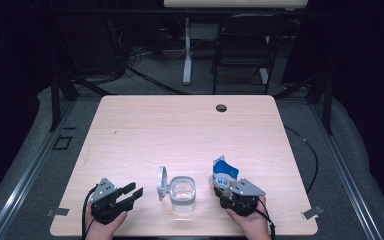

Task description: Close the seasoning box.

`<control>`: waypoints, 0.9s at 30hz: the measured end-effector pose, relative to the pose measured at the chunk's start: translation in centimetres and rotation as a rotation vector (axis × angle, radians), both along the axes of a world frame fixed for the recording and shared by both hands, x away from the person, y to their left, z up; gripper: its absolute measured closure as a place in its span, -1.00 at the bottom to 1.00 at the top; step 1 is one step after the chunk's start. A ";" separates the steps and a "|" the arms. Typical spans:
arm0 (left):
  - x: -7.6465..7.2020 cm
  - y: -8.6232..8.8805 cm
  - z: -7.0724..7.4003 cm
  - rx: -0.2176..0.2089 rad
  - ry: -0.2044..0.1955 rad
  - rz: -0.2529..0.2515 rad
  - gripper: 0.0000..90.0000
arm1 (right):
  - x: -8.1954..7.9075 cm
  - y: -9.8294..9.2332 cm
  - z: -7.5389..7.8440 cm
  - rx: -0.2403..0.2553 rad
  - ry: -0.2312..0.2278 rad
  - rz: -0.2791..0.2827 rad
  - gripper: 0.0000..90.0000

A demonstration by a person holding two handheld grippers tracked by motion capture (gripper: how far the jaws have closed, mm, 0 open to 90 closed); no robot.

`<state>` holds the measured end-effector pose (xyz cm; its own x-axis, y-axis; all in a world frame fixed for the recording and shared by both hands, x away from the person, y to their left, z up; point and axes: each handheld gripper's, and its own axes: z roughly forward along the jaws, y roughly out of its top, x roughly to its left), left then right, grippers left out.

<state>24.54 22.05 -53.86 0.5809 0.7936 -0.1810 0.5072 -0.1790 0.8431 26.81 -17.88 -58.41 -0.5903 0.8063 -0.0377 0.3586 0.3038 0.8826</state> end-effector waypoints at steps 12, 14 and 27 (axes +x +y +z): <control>0.0 0.0 0.0 -0.009 -0.005 0.009 0.35 | 0.1 -0.1 0.1 -0.017 -0.007 0.028 0.02; 0.0 0.0 0.0 -0.008 -0.005 0.009 0.35 | 0.1 0.0 0.1 -0.017 -0.007 0.031 0.02; 0.0 0.1 -0.1 -0.007 -0.006 0.007 0.35 | 0.0 0.0 0.0 -0.009 -0.007 0.021 0.05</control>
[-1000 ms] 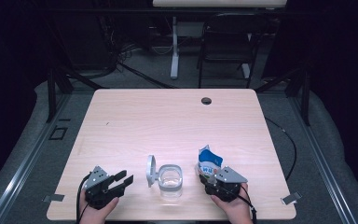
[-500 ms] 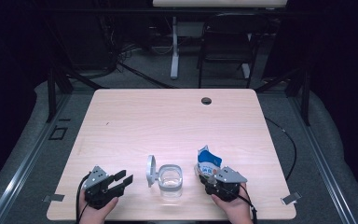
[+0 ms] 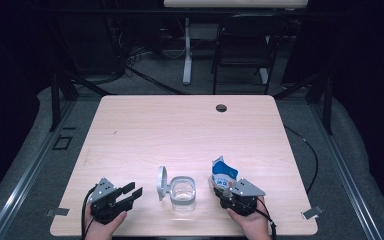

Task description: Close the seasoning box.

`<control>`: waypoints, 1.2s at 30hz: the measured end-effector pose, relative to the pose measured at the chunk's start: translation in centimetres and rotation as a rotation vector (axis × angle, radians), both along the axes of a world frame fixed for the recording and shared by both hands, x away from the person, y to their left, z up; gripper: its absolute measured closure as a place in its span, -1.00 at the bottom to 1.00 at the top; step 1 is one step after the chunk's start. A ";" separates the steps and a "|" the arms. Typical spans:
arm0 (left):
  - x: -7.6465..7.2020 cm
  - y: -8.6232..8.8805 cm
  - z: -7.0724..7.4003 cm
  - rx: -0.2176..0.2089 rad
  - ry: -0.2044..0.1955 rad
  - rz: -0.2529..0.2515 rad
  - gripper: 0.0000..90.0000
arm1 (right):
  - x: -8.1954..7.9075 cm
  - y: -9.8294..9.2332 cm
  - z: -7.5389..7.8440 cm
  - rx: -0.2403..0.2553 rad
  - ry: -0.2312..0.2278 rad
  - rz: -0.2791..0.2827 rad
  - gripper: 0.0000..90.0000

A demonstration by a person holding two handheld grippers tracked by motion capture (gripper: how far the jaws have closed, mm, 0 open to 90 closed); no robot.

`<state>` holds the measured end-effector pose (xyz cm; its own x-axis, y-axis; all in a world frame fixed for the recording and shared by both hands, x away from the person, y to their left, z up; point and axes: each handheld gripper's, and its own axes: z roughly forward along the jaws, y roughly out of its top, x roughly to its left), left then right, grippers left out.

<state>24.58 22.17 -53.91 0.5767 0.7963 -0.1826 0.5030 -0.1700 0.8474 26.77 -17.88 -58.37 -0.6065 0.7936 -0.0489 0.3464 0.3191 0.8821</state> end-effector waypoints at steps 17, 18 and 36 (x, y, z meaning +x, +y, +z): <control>0.0 0.0 0.1 -0.001 0.000 0.003 0.35 | -0.4 0.4 0.8 -0.085 -0.037 0.031 0.05; 0.0 0.0 0.1 0.000 0.000 0.003 0.35 | -0.4 0.5 1.0 -0.087 -0.042 0.032 0.05; -0.1 0.2 0.2 0.001 0.003 0.001 0.35 | -0.5 0.8 3.7 -0.214 -0.126 0.081 0.05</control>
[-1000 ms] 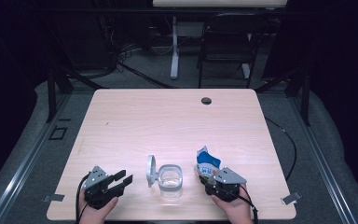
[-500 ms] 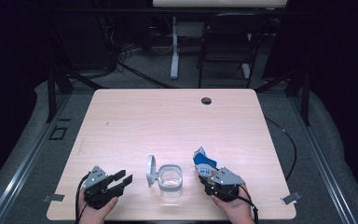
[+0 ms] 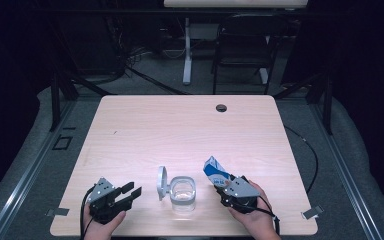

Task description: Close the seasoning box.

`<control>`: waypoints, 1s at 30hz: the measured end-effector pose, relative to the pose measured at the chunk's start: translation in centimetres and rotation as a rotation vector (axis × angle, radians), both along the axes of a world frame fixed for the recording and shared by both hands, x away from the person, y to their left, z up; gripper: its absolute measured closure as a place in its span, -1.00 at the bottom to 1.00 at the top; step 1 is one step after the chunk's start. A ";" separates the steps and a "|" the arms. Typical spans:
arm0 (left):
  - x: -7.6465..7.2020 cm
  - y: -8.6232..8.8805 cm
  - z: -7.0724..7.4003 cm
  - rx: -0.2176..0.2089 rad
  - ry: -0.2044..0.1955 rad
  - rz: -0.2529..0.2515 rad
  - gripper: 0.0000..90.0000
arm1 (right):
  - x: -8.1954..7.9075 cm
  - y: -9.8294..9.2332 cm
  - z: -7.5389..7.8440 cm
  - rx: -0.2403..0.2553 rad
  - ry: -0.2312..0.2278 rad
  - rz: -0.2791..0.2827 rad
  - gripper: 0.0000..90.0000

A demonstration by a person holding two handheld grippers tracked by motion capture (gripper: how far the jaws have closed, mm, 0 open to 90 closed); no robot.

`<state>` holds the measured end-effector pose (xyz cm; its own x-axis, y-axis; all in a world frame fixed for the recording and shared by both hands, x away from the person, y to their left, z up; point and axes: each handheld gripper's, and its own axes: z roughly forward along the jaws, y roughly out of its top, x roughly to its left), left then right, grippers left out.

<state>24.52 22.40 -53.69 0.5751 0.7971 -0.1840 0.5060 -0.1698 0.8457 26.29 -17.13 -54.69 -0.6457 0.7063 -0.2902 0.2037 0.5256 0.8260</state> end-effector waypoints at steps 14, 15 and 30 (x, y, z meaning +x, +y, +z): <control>0.0 0.0 -0.1 -0.002 0.000 -0.002 0.35 | -0.3 0.9 1.7 -0.117 -0.023 0.073 0.05; 0.0 0.0 -0.1 0.000 0.002 -0.002 0.35 | -0.3 0.9 1.8 -0.127 -0.025 0.077 0.05; 0.1 0.0 -0.1 -0.005 -0.004 0.008 0.35 | -0.2 1.1 2.6 -0.196 -0.006 0.124 0.06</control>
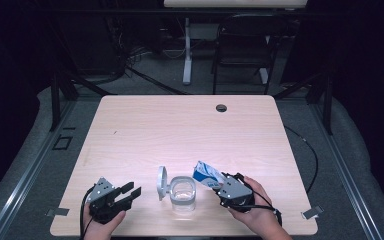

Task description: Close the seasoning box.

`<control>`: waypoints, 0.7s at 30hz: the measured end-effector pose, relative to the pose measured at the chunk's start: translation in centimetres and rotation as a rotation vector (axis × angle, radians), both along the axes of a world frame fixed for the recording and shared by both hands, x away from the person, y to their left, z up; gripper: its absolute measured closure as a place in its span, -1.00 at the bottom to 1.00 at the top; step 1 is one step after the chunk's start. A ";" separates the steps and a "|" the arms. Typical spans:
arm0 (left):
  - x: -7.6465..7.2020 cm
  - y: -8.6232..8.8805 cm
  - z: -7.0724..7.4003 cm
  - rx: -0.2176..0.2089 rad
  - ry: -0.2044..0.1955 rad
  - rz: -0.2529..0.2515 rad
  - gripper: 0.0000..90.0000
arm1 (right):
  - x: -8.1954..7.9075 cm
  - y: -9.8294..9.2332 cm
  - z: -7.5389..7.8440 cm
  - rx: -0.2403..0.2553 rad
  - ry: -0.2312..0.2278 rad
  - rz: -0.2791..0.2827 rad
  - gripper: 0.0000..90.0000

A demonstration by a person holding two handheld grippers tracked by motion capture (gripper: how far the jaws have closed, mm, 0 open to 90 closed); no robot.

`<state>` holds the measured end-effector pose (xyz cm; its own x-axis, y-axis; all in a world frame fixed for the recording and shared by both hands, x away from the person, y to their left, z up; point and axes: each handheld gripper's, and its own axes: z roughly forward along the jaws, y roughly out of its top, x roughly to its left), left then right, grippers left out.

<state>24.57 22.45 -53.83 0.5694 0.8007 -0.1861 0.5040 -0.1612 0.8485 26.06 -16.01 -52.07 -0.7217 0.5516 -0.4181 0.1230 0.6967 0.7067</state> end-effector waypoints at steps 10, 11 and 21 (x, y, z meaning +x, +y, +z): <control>0.0 0.0 0.1 0.004 0.004 -0.005 0.35 | -0.1 0.1 0.5 -0.069 0.013 0.026 0.06; 0.0 0.0 0.1 0.001 0.006 -0.003 0.35 | -0.1 0.1 0.5 -0.069 0.014 0.027 0.05; 0.0 0.1 0.1 -0.005 -0.001 0.002 0.35 | 0.0 0.1 1.1 -0.117 0.029 0.035 0.06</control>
<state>24.54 22.58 -53.77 0.5684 0.8007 -0.1894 0.5030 -0.1560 0.8501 26.05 -15.90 -50.94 -0.7522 0.4747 -0.4570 0.1167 0.7785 0.6167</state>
